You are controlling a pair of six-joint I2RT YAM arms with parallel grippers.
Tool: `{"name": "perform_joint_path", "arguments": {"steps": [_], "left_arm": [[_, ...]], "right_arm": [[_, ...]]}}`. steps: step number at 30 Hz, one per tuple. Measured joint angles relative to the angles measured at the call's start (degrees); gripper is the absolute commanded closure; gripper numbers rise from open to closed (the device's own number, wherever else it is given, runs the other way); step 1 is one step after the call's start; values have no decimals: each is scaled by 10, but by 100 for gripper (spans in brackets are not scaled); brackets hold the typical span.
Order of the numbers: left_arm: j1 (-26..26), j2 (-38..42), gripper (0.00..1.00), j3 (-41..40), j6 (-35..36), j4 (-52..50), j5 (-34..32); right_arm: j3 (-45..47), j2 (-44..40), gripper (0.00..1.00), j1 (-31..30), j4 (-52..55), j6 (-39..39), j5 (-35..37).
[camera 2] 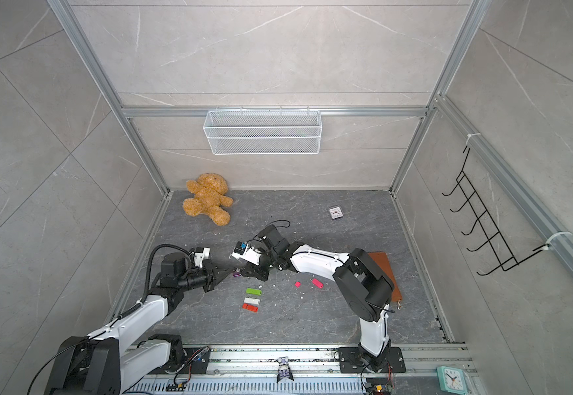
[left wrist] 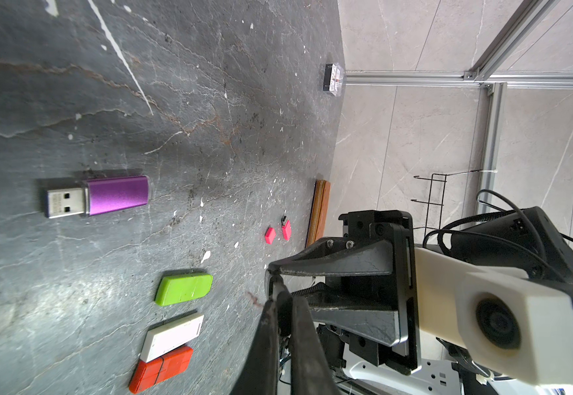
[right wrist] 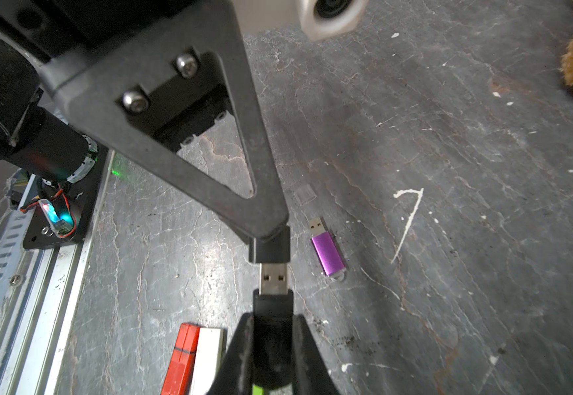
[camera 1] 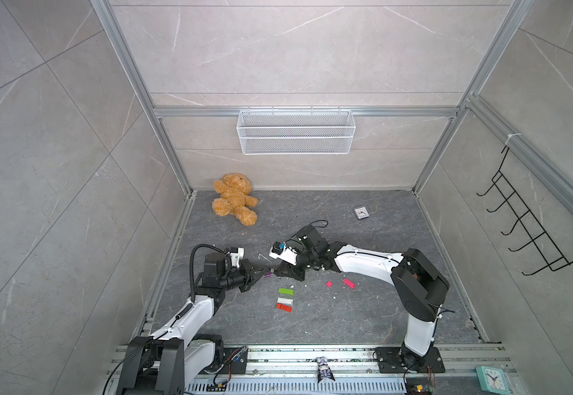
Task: Close the usb drive cover
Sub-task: Close the cover of the USB drive.
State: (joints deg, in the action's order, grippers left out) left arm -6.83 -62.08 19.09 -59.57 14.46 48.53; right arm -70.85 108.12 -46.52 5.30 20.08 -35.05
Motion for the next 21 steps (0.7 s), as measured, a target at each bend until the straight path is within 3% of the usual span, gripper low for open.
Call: {"name": "perform_joint_path", "arguments": {"steps": [21], "left_arm": [[-6,-8,100,0,-3,10,7]], "right_arm": [[-3,0,88,-1,-5,-11,1]]}}
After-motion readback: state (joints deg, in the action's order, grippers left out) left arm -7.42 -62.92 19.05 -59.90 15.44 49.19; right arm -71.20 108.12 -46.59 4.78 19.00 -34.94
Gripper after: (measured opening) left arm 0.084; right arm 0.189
